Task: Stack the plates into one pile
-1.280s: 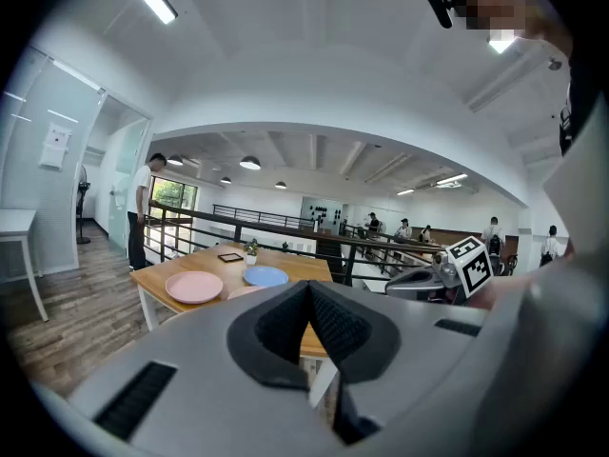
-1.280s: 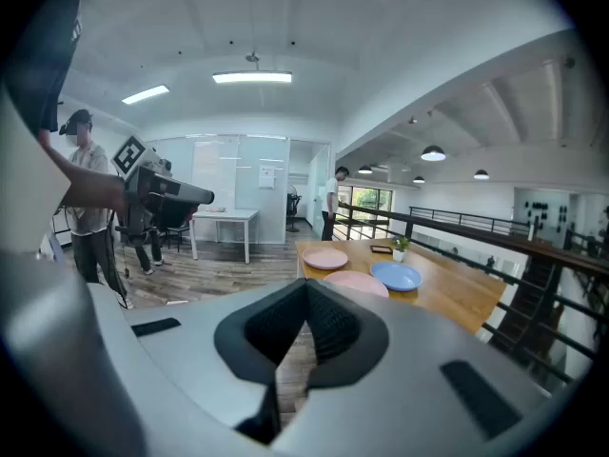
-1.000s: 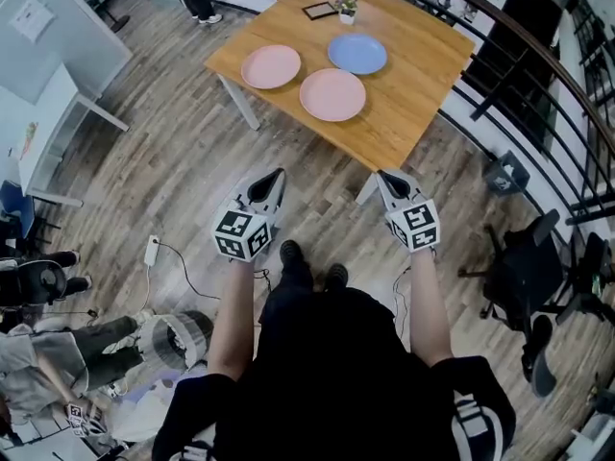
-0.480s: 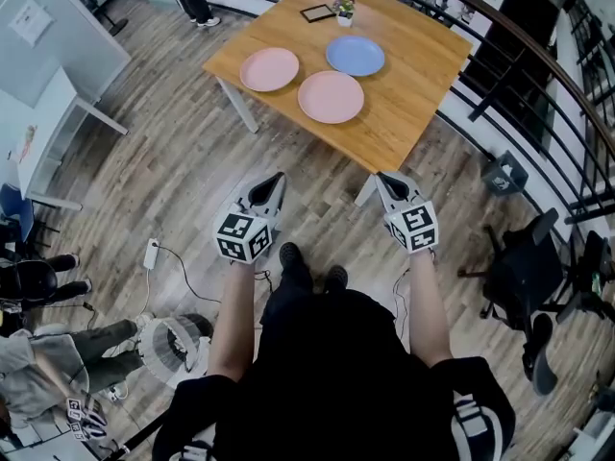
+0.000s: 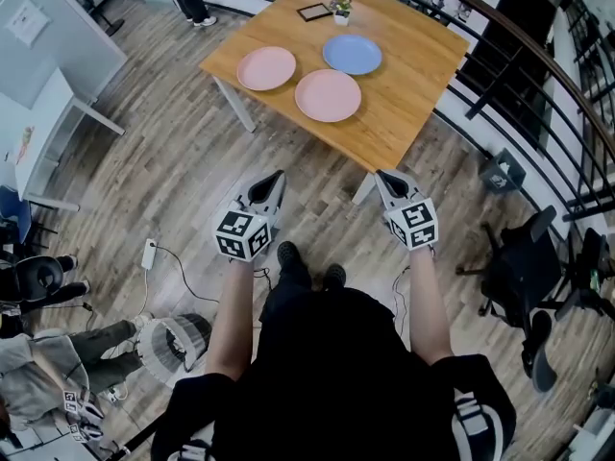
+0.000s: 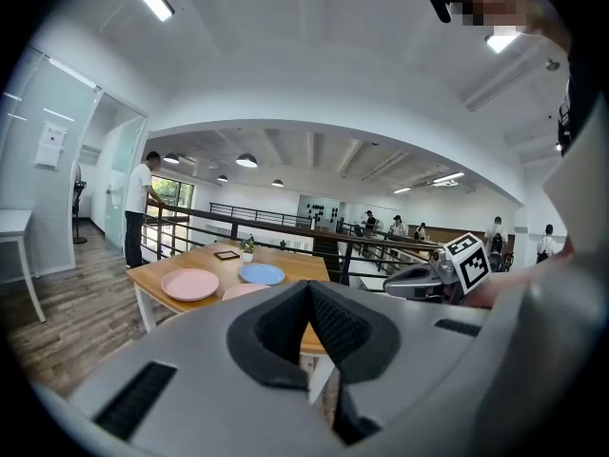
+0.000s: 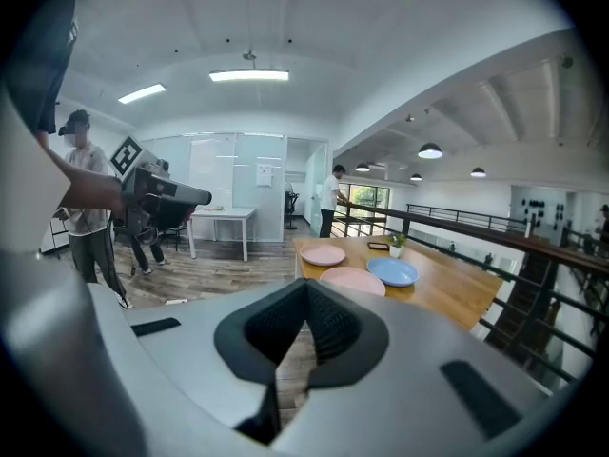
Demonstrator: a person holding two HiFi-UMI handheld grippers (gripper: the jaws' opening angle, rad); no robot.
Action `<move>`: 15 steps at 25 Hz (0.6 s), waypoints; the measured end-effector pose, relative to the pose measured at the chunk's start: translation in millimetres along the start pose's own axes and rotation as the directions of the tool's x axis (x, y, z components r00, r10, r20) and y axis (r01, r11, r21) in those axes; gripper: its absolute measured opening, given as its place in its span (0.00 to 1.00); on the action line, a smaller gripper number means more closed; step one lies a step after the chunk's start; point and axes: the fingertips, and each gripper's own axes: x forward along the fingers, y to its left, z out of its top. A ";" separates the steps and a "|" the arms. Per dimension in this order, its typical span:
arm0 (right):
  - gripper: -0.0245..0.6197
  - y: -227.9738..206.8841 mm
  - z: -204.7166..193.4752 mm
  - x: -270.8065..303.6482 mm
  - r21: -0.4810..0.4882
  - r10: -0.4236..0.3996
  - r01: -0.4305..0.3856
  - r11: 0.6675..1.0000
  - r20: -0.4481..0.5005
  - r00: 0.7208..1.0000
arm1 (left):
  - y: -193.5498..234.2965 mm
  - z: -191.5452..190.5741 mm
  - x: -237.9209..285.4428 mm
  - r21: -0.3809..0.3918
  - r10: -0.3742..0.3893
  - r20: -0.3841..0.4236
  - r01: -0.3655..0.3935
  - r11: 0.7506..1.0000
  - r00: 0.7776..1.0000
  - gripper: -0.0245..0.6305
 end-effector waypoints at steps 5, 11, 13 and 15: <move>0.05 3.1 -1.5 3.4 -0.012 0.010 -0.010 1.000 -0.009 1.000 | 0.5 -3.1 1.3 0.010 -0.006 -0.010 0.006 1.000 1.000 0.07; 0.05 2.6 -1.6 4.1 -0.022 0.015 -0.015 1.000 -0.015 1.000 | -1.2 -1.6 4.4 0.032 0.009 -0.011 -0.009 0.999 1.000 0.07; 0.05 3.0 -1.8 4.2 -0.023 0.010 -0.010 1.000 -0.014 1.000 | 1.1 -3.0 3.9 0.021 0.018 -0.007 -0.017 1.000 1.000 0.07; 0.09 3.5 -1.6 4.4 -0.027 0.008 -0.008 1.000 -0.013 1.000 | 3.1 -3.5 2.6 0.019 0.027 -0.002 -0.027 0.999 1.000 0.07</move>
